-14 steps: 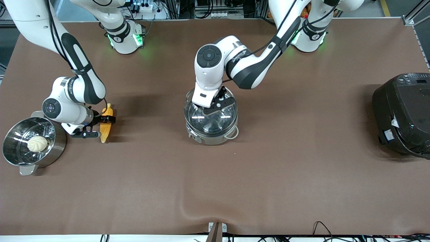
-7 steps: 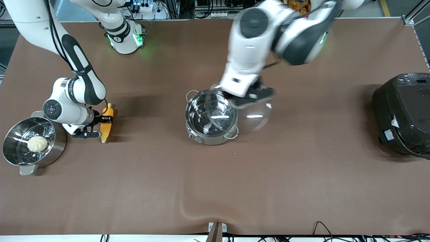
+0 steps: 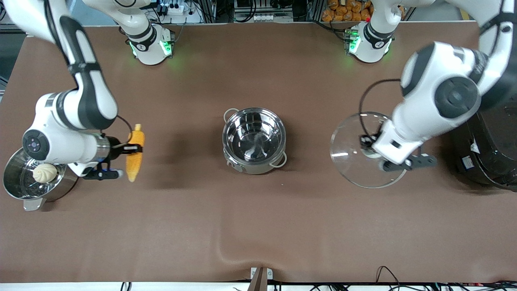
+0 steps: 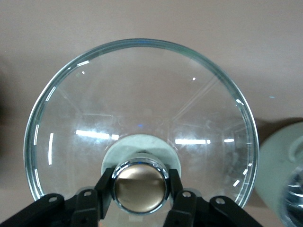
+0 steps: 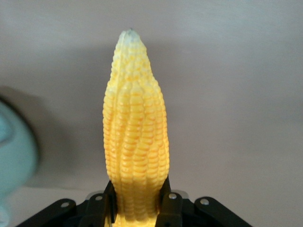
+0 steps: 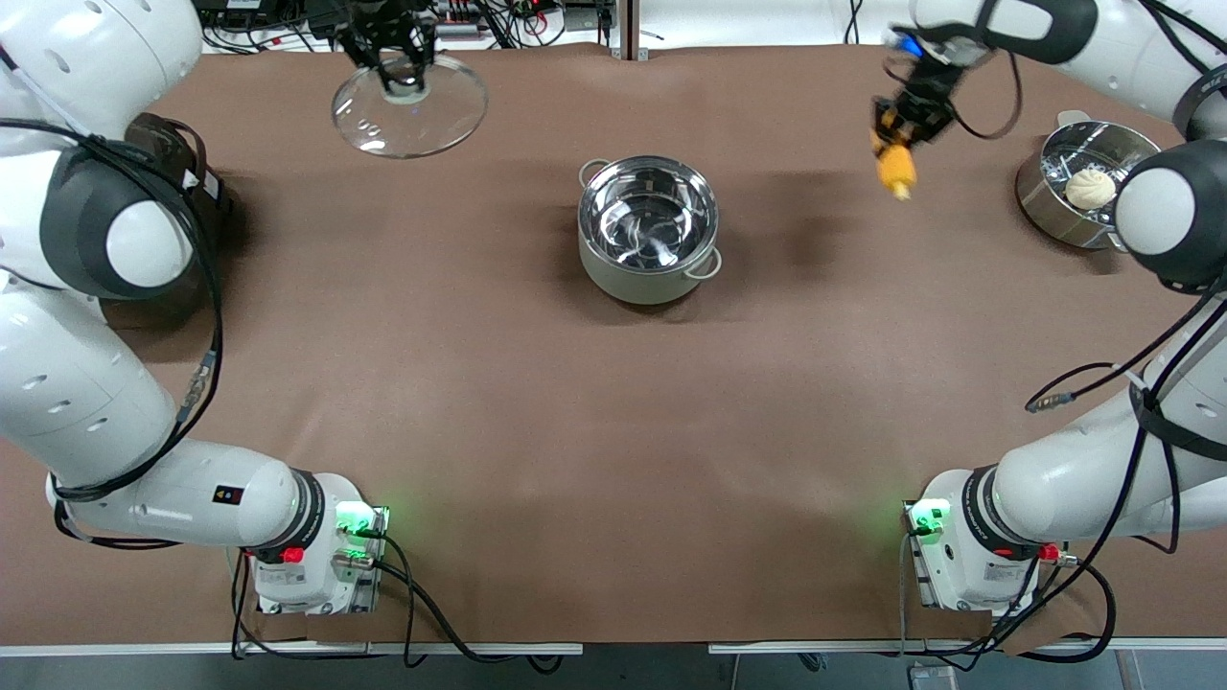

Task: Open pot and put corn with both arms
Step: 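Carry the yellow corn over the open pot with the right gripper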

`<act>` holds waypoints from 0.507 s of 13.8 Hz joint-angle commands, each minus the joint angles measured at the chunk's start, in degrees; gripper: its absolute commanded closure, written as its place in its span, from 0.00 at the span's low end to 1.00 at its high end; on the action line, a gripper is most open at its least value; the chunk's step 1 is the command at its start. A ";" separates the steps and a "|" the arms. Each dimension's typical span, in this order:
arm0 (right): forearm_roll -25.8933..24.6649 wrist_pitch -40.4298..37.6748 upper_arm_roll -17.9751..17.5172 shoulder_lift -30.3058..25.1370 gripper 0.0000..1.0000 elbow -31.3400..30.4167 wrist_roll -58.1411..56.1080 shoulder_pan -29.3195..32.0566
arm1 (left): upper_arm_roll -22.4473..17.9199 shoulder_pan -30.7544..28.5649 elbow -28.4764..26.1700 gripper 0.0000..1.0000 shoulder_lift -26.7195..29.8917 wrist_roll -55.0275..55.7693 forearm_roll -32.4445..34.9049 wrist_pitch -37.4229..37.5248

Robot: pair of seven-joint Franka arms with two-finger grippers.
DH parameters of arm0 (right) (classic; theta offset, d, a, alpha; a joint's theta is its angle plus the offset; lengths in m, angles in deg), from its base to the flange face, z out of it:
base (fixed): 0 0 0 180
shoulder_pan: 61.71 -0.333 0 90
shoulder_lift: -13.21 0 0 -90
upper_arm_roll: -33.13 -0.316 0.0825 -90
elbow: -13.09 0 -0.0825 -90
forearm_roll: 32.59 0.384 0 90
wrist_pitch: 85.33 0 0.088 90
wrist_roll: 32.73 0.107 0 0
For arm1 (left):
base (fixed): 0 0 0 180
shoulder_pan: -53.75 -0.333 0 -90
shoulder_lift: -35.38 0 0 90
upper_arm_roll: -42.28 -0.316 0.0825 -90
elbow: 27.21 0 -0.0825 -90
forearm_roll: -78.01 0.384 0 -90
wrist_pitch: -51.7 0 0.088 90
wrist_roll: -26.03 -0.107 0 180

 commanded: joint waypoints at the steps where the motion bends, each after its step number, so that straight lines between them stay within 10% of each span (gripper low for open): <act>1: 0.52 4.10 0.50 2.99 0.90 3.37 17.16 -13.14 | 1.05 -4.14 -9.57 1.00 2.10 -3.23 -0.26 -8.87; 7: 0.69 9.04 0.50 9.31 0.89 9.25 35.22 -27.41 | 1.49 -11.27 -26.69 1.00 5.35 -9.58 -1.31 -25.73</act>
